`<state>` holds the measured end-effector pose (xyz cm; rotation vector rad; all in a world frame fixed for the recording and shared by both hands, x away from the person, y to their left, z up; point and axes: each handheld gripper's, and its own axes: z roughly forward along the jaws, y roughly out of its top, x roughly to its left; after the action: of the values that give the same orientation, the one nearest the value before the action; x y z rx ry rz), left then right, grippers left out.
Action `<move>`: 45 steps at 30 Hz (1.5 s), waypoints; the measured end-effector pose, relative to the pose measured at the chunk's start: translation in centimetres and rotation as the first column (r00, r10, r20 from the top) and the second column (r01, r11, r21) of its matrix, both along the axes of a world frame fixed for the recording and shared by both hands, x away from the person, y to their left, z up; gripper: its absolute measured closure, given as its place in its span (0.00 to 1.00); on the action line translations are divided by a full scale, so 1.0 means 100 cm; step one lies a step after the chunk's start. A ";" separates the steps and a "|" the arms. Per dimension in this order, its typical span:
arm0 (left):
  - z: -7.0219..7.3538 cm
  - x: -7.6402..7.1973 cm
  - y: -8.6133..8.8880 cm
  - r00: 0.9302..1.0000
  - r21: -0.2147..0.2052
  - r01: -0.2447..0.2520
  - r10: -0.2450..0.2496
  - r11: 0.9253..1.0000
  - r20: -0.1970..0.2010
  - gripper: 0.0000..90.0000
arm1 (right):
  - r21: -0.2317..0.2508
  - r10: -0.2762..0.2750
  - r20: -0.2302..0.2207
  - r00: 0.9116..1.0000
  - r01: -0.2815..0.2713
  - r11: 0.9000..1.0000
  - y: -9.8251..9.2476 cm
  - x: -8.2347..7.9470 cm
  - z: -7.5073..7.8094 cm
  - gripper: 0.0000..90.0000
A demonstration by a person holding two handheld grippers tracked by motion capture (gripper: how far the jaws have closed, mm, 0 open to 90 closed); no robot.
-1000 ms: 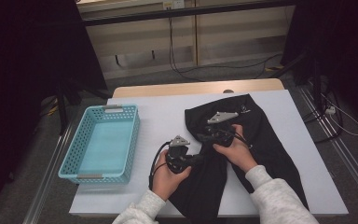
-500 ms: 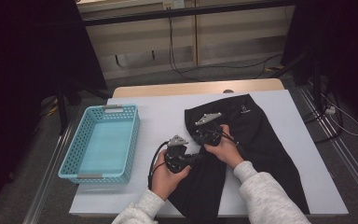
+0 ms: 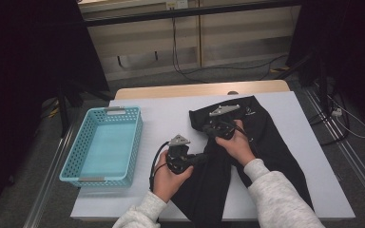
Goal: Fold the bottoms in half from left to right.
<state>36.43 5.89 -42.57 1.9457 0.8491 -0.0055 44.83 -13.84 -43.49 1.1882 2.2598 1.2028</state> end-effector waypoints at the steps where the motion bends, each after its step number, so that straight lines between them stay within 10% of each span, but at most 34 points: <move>1: 0.001 0.000 0.000 1.000 -0.004 0.001 -0.001 1.000 0.001 0.99 | 0.005 -0.009 0.007 1.000 0.009 1.000 -0.003 0.000 0.003 0.99; 11: 0.020 -0.004 -0.015 0.999 -0.049 0.043 -0.042 0.998 0.021 0.99 | 0.056 -0.057 0.035 0.998 0.055 0.997 -0.031 -0.003 0.025 0.99; 21: 0.044 -0.006 -0.078 0.986 -0.095 0.162 -0.158 0.982 0.054 0.99 | 0.040 -0.149 0.069 0.986 0.146 0.988 -0.094 -0.016 0.053 0.99; 25: 0.045 -0.003 -0.100 0.981 -0.084 0.193 -0.191 0.978 0.033 0.95 | 0.061 -0.248 0.077 0.966 0.244 0.968 -0.140 -0.021 0.066 0.99; 27: 0.044 0.001 -0.099 0.979 -0.089 0.184 -0.175 0.979 0.103 0.76 | 0.039 -0.332 0.117 0.936 0.330 0.943 -0.162 -0.021 0.068 0.98; 30: 0.036 0.011 -0.081 0.983 -0.037 0.141 -0.136 0.989 0.127 0.48 | 0.032 -0.390 0.083 0.917 0.389 0.921 -0.175 -0.016 0.058 0.73; 34: 0.022 0.023 -0.052 0.988 0.029 0.094 -0.096 0.995 0.121 0.31 | -0.013 -0.318 0.064 0.946 0.320 0.947 -0.156 -0.022 0.038 0.56; 45: -0.004 0.037 -0.006 0.993 0.088 0.030 -0.040 0.996 0.107 0.20 | -0.071 -0.177 0.023 0.984 0.178 0.981 -0.118 -0.053 0.006 0.42</move>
<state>40.09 5.32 -42.97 2.0217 0.7541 0.1167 39.57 -25.60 -42.93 1.3154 2.1155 1.0502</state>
